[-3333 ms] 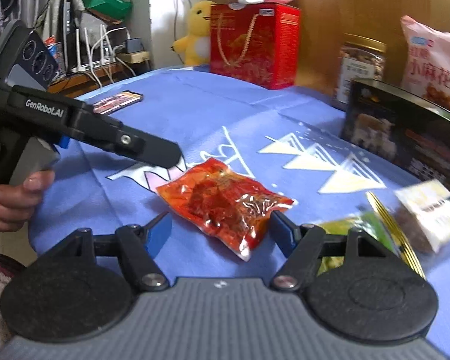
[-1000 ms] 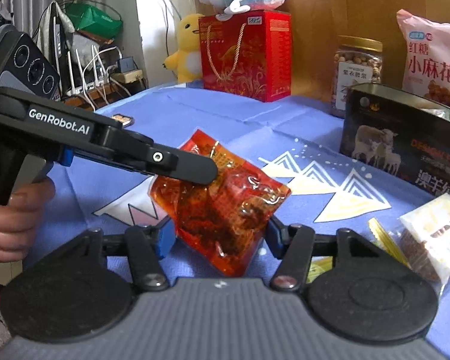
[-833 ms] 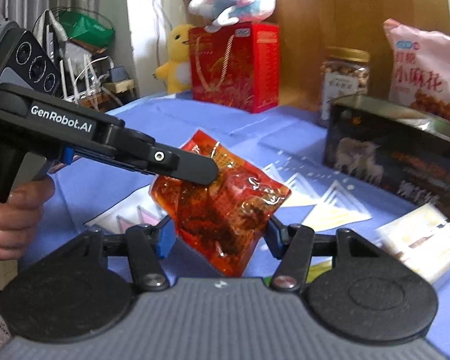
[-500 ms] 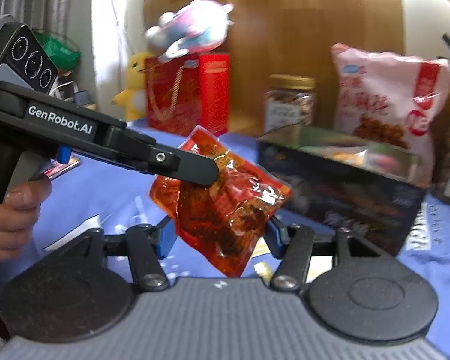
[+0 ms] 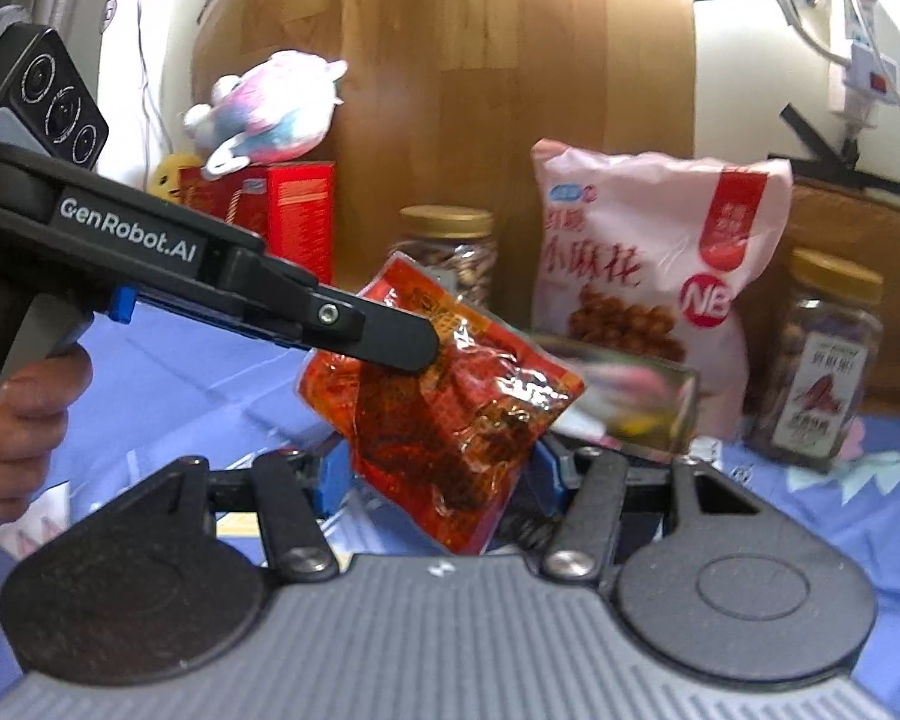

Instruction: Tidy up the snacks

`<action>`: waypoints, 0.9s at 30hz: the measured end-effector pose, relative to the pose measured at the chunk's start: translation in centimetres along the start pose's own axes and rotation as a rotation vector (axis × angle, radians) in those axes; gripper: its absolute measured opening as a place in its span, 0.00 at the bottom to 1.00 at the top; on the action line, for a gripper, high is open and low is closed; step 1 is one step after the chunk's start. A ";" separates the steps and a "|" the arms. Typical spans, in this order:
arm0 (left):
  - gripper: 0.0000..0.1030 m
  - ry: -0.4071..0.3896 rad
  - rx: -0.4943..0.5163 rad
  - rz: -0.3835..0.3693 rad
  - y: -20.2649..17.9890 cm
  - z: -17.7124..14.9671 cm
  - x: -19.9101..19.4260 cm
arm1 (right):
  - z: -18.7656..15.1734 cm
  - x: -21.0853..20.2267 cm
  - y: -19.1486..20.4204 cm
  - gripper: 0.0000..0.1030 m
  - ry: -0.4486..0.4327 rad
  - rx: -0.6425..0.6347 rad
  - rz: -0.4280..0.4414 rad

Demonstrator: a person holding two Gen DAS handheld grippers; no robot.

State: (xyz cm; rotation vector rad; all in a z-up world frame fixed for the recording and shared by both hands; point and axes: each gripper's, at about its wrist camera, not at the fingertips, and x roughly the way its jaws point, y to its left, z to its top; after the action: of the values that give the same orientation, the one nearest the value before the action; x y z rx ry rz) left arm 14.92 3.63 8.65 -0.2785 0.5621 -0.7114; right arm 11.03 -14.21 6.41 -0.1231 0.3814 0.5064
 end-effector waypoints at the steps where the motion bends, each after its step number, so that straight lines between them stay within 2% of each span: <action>1: 0.16 -0.002 0.001 0.003 0.1 0.4 0.3 | 0.2 0.3 -0.4 0.59 -0.004 -0.003 -0.006; 6: 0.18 -0.021 0.031 0.051 0.8 2.1 1.9 | 1.2 2.6 -1.4 0.59 -0.017 -0.020 -0.027; 10: 0.22 -0.028 0.010 0.080 2.0 3.4 3.1 | 1.9 4.3 -1.9 0.59 -0.022 -0.055 -0.057; 14: 0.26 -0.014 0.009 0.107 2.5 3.7 5.3 | 1.8 6.0 -2.6 0.61 -0.005 -0.094 -0.119; 16: 0.31 0.003 0.023 0.130 2.4 3.6 6.8 | 1.3 6.6 -3.0 0.62 0.011 -0.110 -0.171; 17: 0.41 0.004 0.037 0.149 2.2 3.5 7.4 | 1.1 6.7 -3.3 0.65 0.017 -0.107 -0.190; 18: 0.47 0.003 0.052 0.175 2.1 3.3 8.0 | 0.9 6.7 -3.8 0.68 0.015 -0.083 -0.202; 20: 0.47 0.033 0.066 0.199 2.1 3.0 9.0 | 0.9 6.5 -4.7 0.76 0.014 -0.041 -0.209; 22: 0.47 0.054 0.053 0.204 2.4 2.6 9.4 | 0.7 6.1 -5.1 0.75 0.012 -0.027 -0.223; 27: 0.47 0.045 0.043 0.213 2.2 2.2 7.5 | 0.0 4.1 -5.4 0.75 -0.017 0.043 -0.218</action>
State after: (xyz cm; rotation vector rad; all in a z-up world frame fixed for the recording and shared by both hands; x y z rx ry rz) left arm 22.02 0.23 6.52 -0.1596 0.6086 -0.5238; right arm 17.05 -17.08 4.95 -0.1168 0.3573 0.2834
